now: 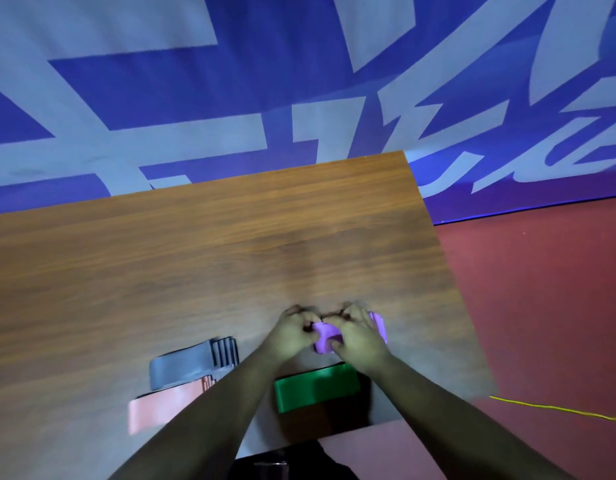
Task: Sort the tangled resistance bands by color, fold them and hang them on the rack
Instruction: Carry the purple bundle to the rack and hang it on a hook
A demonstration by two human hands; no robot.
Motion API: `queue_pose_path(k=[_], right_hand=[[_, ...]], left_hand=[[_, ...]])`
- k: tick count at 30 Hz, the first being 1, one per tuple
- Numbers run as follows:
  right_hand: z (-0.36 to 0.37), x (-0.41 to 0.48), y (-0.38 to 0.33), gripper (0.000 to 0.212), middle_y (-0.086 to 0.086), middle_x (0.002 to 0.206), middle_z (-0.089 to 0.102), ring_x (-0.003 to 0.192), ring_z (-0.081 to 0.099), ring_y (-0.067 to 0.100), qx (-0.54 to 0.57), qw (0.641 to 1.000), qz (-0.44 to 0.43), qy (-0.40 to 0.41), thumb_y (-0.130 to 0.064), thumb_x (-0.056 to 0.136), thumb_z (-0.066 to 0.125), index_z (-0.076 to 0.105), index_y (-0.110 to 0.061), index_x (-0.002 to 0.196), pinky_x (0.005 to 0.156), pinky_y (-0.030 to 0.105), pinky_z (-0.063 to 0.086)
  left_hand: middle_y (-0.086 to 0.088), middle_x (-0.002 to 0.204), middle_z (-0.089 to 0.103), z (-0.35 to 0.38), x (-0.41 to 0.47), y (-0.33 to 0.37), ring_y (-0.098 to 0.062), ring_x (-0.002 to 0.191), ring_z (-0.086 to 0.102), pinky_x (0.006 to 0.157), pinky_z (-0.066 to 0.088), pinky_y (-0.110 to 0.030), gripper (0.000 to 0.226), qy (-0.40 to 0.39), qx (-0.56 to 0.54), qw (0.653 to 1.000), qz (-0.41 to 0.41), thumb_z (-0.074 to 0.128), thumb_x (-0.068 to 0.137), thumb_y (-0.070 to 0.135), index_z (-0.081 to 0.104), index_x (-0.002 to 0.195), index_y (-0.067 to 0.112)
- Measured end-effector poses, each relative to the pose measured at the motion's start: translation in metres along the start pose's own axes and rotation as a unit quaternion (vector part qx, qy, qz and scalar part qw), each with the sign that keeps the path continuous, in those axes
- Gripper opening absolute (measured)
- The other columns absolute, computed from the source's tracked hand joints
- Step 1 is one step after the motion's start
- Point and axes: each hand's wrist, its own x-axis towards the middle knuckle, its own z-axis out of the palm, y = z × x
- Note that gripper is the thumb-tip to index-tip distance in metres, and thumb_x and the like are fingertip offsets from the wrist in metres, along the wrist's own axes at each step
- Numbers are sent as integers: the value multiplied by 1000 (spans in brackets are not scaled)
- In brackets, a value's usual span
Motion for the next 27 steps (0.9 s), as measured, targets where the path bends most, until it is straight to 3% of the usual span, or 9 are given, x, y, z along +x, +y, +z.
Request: queue_pose_path(k=[3,6,10,13,19,22,24,27], right_hand=[[1,0,2,53,4,124,43,129,37,25,11,1000,-6,13,-40,75,56,57,-40,128,106,25,23],[-3,0,3,41,1,119,47,119,42,22,10,999,-21,36,-50,75,55,65,-35,112,95,24,25],[-23,1,-3,23,-2,111,53,110,44,22,6,997,-69,45,-33,79,65,69,-23,100,96,32,35],[-51,0,-11,14,-10,99,51,105,46,18,18,994,-92,58,-26,78,67,68,-24,91,87,30,33],[-129,-10,-50,14,-13,79,54,84,52,11,89,987,-125,50,-18,70,72,65,-27,78,78,30,42],[-177,-20,-83,19,-9,76,58,75,50,8,131,981,-138,41,-23,67,71,57,-37,68,70,27,40],[-210,-30,-108,17,-3,73,61,66,48,9,157,977,-140,48,-25,67,74,60,-34,67,64,28,37],[-253,-47,-147,16,-9,68,58,65,49,7,207,965,-153,55,-14,73,76,63,-23,70,64,26,36]], left_hand=[[-6,102,68,0,1,-4,-25,101,59,96,45,-34,46,5,16,1000,15,53,62,43,73,91,14],[0,97,59,-3,1,2,-24,97,57,95,46,-35,27,-6,46,998,42,67,67,32,72,90,17],[2,99,45,-10,2,19,-29,109,49,92,33,-23,21,-9,89,994,62,74,77,17,71,97,17],[2,101,45,-28,-3,37,-27,110,48,95,34,-20,23,15,55,996,68,72,79,10,72,100,18],[2,102,50,-95,-27,96,-10,98,50,89,34,-16,16,-1,41,987,154,71,81,3,68,96,9],[6,89,54,-139,-51,135,10,76,49,74,37,-12,10,-7,18,985,169,66,86,3,64,94,9],[12,79,55,-168,-66,157,7,68,47,69,38,-15,10,-1,4,984,178,64,88,8,61,91,17],[9,82,57,-207,-91,184,-3,75,50,70,38,-18,4,18,-39,979,202,62,90,11,59,91,14]])
